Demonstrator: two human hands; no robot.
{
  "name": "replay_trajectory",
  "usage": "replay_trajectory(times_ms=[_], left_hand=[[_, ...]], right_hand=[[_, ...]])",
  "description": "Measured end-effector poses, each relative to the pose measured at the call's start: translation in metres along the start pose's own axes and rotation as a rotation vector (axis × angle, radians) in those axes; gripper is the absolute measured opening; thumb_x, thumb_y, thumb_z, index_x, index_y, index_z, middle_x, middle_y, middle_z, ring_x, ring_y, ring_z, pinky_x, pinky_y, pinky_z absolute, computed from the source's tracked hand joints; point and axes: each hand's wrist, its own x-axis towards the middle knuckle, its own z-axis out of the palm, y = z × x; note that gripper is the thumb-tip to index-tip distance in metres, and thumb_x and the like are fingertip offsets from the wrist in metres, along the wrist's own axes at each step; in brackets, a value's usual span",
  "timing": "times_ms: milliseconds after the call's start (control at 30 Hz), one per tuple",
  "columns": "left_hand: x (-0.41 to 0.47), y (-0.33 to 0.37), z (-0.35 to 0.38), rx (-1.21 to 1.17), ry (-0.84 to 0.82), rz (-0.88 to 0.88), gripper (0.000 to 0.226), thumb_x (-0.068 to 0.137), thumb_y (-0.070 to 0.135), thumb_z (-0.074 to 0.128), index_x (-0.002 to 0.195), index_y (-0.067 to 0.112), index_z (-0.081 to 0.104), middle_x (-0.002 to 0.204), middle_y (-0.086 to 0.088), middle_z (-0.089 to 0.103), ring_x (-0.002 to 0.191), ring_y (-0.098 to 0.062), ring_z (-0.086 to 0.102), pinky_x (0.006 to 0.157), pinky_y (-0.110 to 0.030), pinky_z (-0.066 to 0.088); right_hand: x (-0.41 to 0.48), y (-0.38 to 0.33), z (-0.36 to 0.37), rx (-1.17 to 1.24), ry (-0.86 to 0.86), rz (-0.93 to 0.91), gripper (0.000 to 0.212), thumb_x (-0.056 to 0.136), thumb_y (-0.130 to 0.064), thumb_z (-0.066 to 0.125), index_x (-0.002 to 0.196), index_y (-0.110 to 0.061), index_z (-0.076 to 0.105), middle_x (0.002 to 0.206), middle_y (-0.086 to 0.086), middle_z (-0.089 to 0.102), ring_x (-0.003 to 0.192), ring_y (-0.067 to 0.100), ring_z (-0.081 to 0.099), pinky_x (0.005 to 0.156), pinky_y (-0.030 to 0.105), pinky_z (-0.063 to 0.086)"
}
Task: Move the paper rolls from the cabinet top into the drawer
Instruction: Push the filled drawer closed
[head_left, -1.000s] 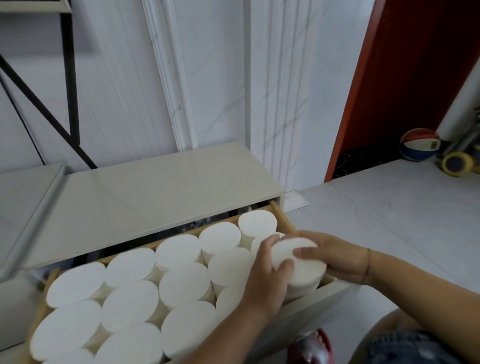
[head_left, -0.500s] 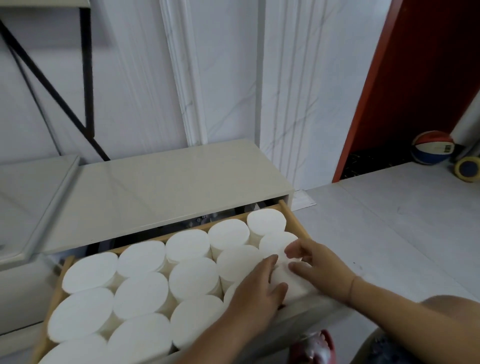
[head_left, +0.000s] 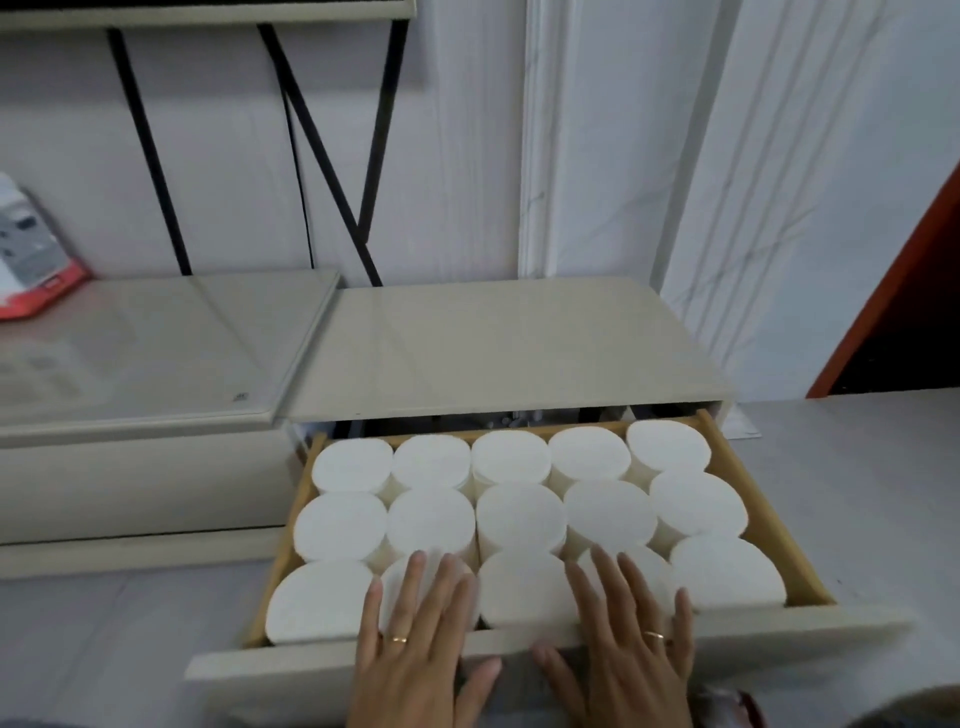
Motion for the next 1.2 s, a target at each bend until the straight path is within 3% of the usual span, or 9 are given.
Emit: replay_trajectory(times_ms=[100, 233, 300, 400, 533, 633, 833, 1033, 1200], left_hand=[[0.005, -0.001, 0.005, 0.039, 0.037, -0.01, 0.06, 0.092, 0.057, 0.02, 0.131, 0.018, 0.044, 0.14, -0.002, 0.046, 0.144, -0.021, 0.011, 0.109, -0.05, 0.016], [0.023, -0.008, 0.014, 0.038, 0.068, -0.008, 0.063, 0.094, 0.058, 0.019, 0.137, 0.018, 0.041, 0.147, -0.002, 0.039, 0.142, -0.022, 0.014, 0.11, -0.051, 0.014], [0.036, -0.012, 0.014, 0.048, 0.053, -0.02, 0.064, 0.094, 0.057, 0.021, 0.139, 0.017, 0.042, 0.149, -0.002, 0.035, 0.143, -0.023, 0.017, 0.111, -0.05, 0.014], [0.059, -0.017, 0.015, 0.064, 0.063, -0.031, 0.064, 0.095, 0.057, 0.02, 0.141, 0.017, 0.042, 0.15, -0.002, 0.033, 0.142, -0.026, 0.023, 0.11, -0.05, 0.015], [0.093, -0.029, 0.018, 0.062, 0.076, -0.036, 0.067, 0.095, 0.056, 0.016, 0.144, 0.015, 0.036, 0.152, -0.003, 0.031, 0.142, -0.026, 0.019, 0.112, -0.047, 0.01], [0.12, -0.04, 0.021, 0.058, 0.064, -0.028, 0.072, 0.092, 0.059, 0.014, 0.148, 0.016, 0.024, 0.156, -0.002, 0.02, 0.144, -0.023, 0.005, 0.115, -0.044, 0.0], [0.169, -0.065, 0.034, 0.109, 0.044, -0.019, 0.082, 0.089, 0.061, 0.034, 0.15, 0.02, -0.002, 0.159, 0.001, -0.005, 0.144, -0.019, -0.014, 0.114, -0.037, -0.018], [0.2, -0.077, 0.039, 0.083, 0.066, -0.018, 0.079, 0.091, 0.052, 0.044, 0.15, 0.02, 0.003, 0.16, 0.0, 0.003, 0.146, -0.02, -0.003, 0.114, -0.035, -0.013], [0.203, -0.082, 0.044, 0.006, 0.144, 0.007, 0.071, 0.092, 0.049, 0.046, 0.149, 0.021, 0.015, 0.158, 0.003, 0.015, 0.146, -0.019, 0.008, 0.115, -0.032, -0.005]], right_hand=[[0.005, -0.001, 0.002, -0.026, -0.059, -0.031, 0.071, 0.085, -0.072, 0.008, 0.124, -0.028, 0.049, 0.124, 0.005, 0.066, 0.12, 0.028, 0.054, 0.107, 0.042, 0.006], [0.023, -0.001, 0.007, -0.015, 0.002, -0.06, 0.079, 0.086, -0.071, 0.012, 0.131, -0.025, 0.057, 0.139, 0.004, 0.054, 0.131, 0.02, 0.031, 0.109, 0.04, 0.006], [0.038, 0.001, 0.012, -0.069, 0.048, -0.096, 0.079, 0.086, -0.071, 0.01, 0.14, -0.026, 0.045, 0.15, 0.003, 0.04, 0.14, 0.021, 0.023, 0.111, 0.043, 0.006], [0.067, 0.005, 0.023, -0.091, 0.088, -0.143, 0.083, 0.081, -0.075, 0.003, 0.151, -0.032, 0.014, 0.16, -0.003, 0.007, 0.146, 0.018, -0.003, 0.115, 0.046, -0.007], [0.105, 0.005, 0.03, -0.114, 0.122, -0.157, 0.082, 0.083, -0.072, 0.015, 0.151, -0.026, 0.018, 0.16, 0.001, 0.013, 0.147, 0.023, 0.007, 0.117, 0.052, 0.003], [0.132, 0.004, 0.033, -0.176, 0.138, -0.172, 0.083, 0.083, -0.071, 0.02, 0.15, -0.022, 0.023, 0.158, 0.003, 0.021, 0.147, 0.026, 0.016, 0.115, 0.055, 0.011], [0.185, 0.005, 0.041, -0.247, 0.184, -0.232, 0.086, 0.084, -0.066, 0.041, 0.15, -0.013, 0.022, 0.158, 0.009, 0.021, 0.146, 0.03, 0.016, 0.116, 0.051, 0.003], [0.225, 0.006, 0.048, -0.273, 0.172, -0.219, 0.09, 0.087, -0.069, 0.025, 0.151, -0.011, 0.004, 0.161, 0.007, 0.01, 0.148, 0.023, 0.005, 0.117, 0.044, -0.007], [0.23, 0.003, 0.051, -0.224, 0.217, -0.187, 0.088, 0.085, -0.068, 0.037, 0.15, -0.011, 0.02, 0.156, 0.007, 0.027, 0.144, 0.025, 0.021, 0.118, 0.044, 0.001]])
